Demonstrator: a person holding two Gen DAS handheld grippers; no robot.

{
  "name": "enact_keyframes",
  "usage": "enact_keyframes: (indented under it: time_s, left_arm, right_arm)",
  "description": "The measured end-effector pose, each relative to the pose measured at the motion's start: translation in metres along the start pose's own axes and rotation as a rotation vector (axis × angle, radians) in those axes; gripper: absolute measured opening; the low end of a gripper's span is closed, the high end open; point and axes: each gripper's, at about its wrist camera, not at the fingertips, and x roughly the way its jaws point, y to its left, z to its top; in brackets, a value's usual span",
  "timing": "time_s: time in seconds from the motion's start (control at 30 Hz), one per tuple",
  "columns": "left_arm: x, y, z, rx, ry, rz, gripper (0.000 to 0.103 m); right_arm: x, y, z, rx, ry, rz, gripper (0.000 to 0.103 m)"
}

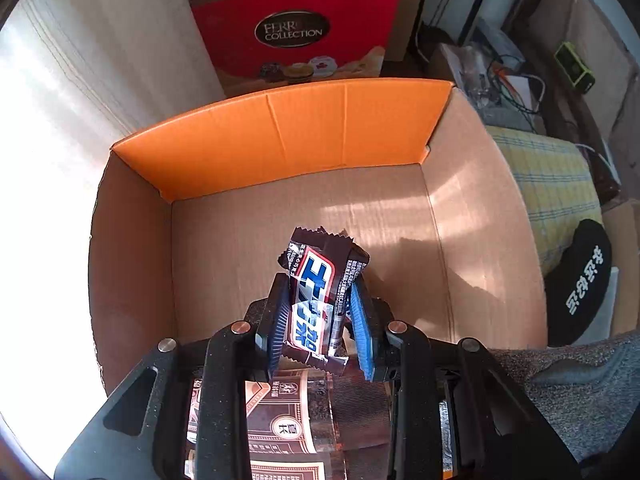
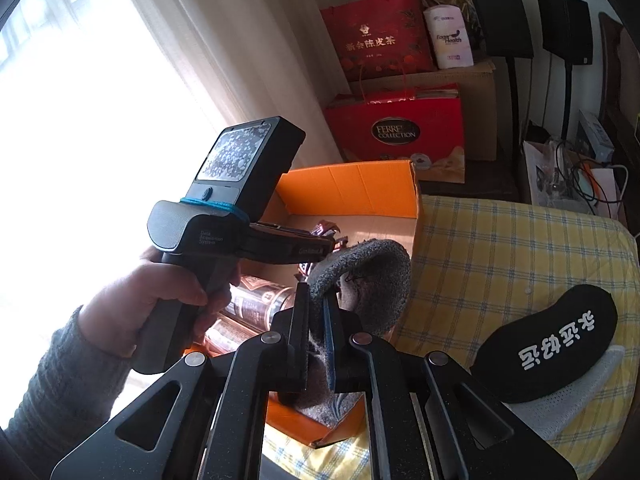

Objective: Organize objects
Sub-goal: 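Carry the brown bar into the box beside the Snickers while the right gripper carries the sock over, then open the right gripper to drop the dark grey sock into the box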

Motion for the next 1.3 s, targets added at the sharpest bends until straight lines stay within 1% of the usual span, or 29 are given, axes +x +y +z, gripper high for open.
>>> enact_keyframes:
  time_s: [0.1, 0.23, 0.4, 0.5, 0.6, 0.63, 0.67, 0.7, 0.73, 0.77, 0.87, 1.0, 1.13, 1.2, 1.23, 1.27, 1.3]
  left_arm:
    - [0.009, 0.011, 0.002, -0.020, 0.016, 0.014, 0.028]
    - [0.018, 0.018, 0.002, -0.031, 0.035, 0.018, 0.028]
    - [0.030, 0.021, -0.001, -0.044, 0.072, -0.015, 0.028]
    - [0.037, 0.024, -0.002, -0.052, 0.098, -0.034, 0.028]
    - [0.037, 0.025, -0.004, -0.053, 0.095, -0.032, 0.029]
    - [0.036, 0.025, -0.005, -0.053, 0.099, -0.032, 0.030]
    - [0.035, 0.025, -0.006, -0.049, 0.104, -0.031, 0.037]
    - [0.034, 0.025, -0.007, -0.044, 0.102, -0.029, 0.040]
    - [0.032, 0.024, -0.009, -0.036, 0.096, -0.025, 0.045]
    - [0.030, 0.023, -0.010, -0.028, 0.089, -0.019, 0.047]
    - [0.025, 0.021, -0.013, -0.020, 0.085, -0.005, 0.051]
    - [0.013, 0.020, -0.019, -0.016, 0.063, -0.028, 0.052]
    - [-0.003, 0.015, -0.023, 0.004, 0.047, -0.051, 0.052]
    - [-0.010, 0.010, -0.022, 0.016, 0.045, -0.079, 0.052]
    - [-0.012, 0.009, -0.022, 0.021, 0.046, -0.098, 0.052]
    - [-0.015, 0.008, -0.022, 0.025, 0.049, -0.114, 0.052]
    - [-0.016, 0.007, -0.023, 0.028, 0.053, -0.130, 0.051]
  right_arm:
    - [0.021, 0.002, 0.003, -0.006, 0.010, -0.007, 0.005]
    - [0.045, 0.003, 0.001, -0.030, 0.040, -0.062, 0.005]
    - [0.062, 0.002, -0.009, -0.050, 0.082, -0.075, 0.005]
    - [0.071, 0.001, -0.016, -0.059, 0.119, -0.085, 0.008]
    - [0.082, -0.001, -0.022, -0.081, 0.180, -0.120, 0.013]
    - [0.082, -0.001, -0.023, -0.089, 0.187, -0.148, 0.014]
    - [0.080, -0.001, -0.023, -0.096, 0.189, -0.169, 0.015]
    - [0.077, -0.001, -0.023, -0.098, 0.186, -0.177, 0.016]
    - [0.072, -0.001, -0.023, -0.099, 0.179, -0.175, 0.021]
    - [0.066, 0.001, -0.022, -0.104, 0.166, -0.172, 0.024]
    - [0.054, 0.005, -0.021, -0.120, 0.151, -0.172, 0.024]
    - [0.049, 0.006, -0.020, -0.123, 0.147, -0.174, 0.024]
    - [0.061, 0.003, -0.017, -0.104, 0.176, -0.159, 0.024]
    - [0.067, 0.003, -0.017, -0.095, 0.191, -0.155, 0.024]
    - [0.070, 0.003, -0.017, -0.088, 0.198, -0.148, 0.023]
    - [0.072, 0.002, -0.018, -0.086, 0.201, -0.140, 0.016]
    - [0.074, 0.003, -0.019, -0.089, 0.201, -0.136, 0.012]
